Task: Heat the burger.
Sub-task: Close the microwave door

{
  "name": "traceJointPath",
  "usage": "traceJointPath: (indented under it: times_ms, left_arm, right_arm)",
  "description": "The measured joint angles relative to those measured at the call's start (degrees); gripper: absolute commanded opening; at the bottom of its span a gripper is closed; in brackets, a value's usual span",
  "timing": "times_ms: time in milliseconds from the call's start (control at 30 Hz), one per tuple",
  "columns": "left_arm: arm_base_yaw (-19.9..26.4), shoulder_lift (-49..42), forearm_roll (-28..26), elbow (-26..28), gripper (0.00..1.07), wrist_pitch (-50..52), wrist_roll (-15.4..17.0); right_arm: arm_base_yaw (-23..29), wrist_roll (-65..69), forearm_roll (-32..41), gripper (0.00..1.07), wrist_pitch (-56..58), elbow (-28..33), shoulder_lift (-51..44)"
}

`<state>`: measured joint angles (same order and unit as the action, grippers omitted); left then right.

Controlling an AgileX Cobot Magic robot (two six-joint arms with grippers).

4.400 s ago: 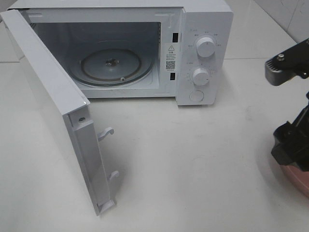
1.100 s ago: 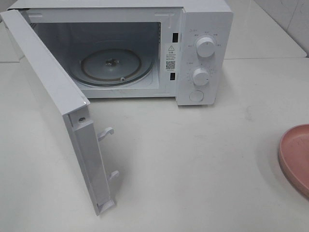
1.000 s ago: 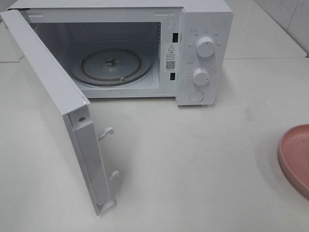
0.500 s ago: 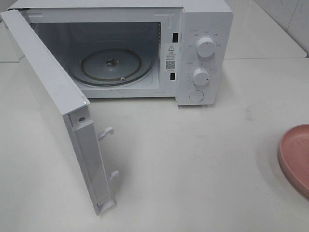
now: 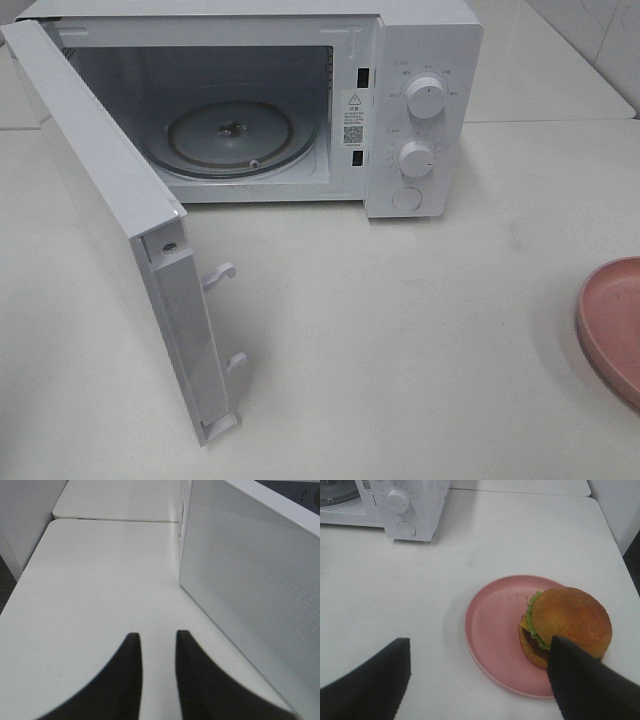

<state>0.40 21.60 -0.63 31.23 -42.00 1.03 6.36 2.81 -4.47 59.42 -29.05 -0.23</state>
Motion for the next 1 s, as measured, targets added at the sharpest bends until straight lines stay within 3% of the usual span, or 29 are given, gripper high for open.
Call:
traceJointPath:
  times_ms: [267,333,567,767,1000]
  left_arm:
    - [0.0,13.0,-0.8,-0.8,0.00,16.1,-0.1]
    - [0.0,18.0,-0.8,-2.9,0.00,25.8,-0.1]
    - [0.0,26.2,-0.6,-8.9,0.00,44.4,-0.1]
    - [-0.8,35.5,5.3,-15.4,0.00,67.8,-0.1]
    - [-0.8,46.1,7.1,-16.8,0.00,78.7,1.1]
  right_arm:
    - [0.0,0.0,0.0,0.76,0.0,0.0,0.0]
    - [0.0,0.0,0.0,0.76,0.0,0.0,0.0]
    - [0.0,0.0,0.0,0.76,0.0,0.0,0.0]
    - [0.0,0.0,0.0,0.76,0.0,0.0,0.0]
    - [0.0,0.0,0.0,0.76,0.0,0.0,0.0]
